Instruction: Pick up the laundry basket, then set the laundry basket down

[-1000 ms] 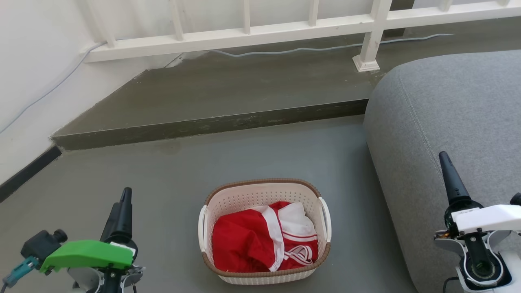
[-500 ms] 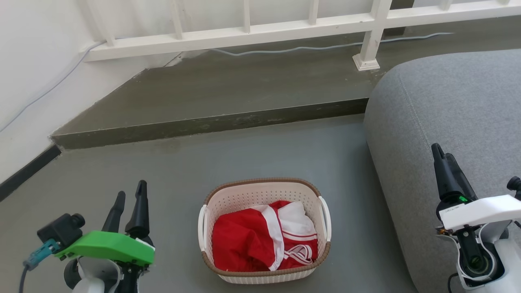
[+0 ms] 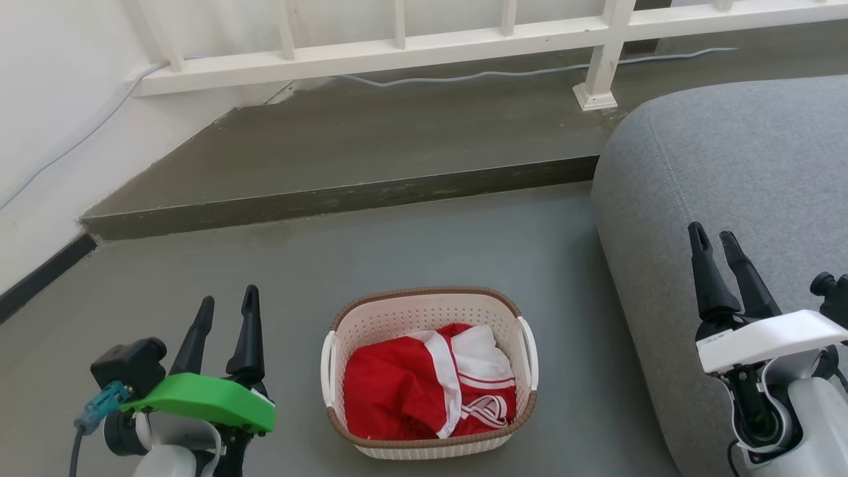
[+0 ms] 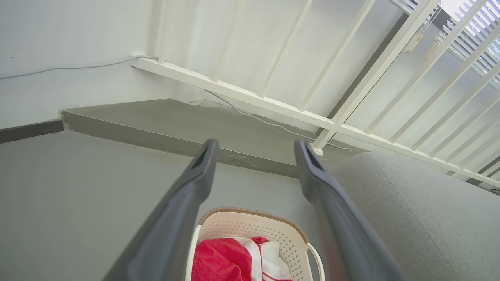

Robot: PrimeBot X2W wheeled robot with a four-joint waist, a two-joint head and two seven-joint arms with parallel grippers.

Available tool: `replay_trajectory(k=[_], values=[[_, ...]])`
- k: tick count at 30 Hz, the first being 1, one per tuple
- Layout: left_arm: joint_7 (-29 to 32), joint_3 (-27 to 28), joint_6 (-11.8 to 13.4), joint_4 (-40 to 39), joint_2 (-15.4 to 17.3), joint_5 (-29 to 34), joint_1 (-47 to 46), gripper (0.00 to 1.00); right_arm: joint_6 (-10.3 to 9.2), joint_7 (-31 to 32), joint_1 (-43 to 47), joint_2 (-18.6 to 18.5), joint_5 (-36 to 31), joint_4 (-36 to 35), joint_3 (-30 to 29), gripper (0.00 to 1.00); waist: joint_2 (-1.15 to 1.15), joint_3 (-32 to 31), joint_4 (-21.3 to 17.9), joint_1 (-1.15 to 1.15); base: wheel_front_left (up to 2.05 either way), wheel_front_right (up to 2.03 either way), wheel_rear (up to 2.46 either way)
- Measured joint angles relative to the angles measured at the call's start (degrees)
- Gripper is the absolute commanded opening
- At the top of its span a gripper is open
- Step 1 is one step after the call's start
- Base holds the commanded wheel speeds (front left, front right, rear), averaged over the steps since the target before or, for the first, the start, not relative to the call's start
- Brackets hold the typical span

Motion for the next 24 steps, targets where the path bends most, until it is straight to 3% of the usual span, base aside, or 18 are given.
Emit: replay_trajectory(k=[24], values=[[-4.87, -2.48, 0.69, -3.26, -0.15, 18.30, -1.10, 1.00, -0.02, -5.04, -0.01, 0.52, -18.35, -0.13, 0.43, 1.00, 0.00, -0.44, -0.28, 0.00, 0.00, 0.00, 0.00]])
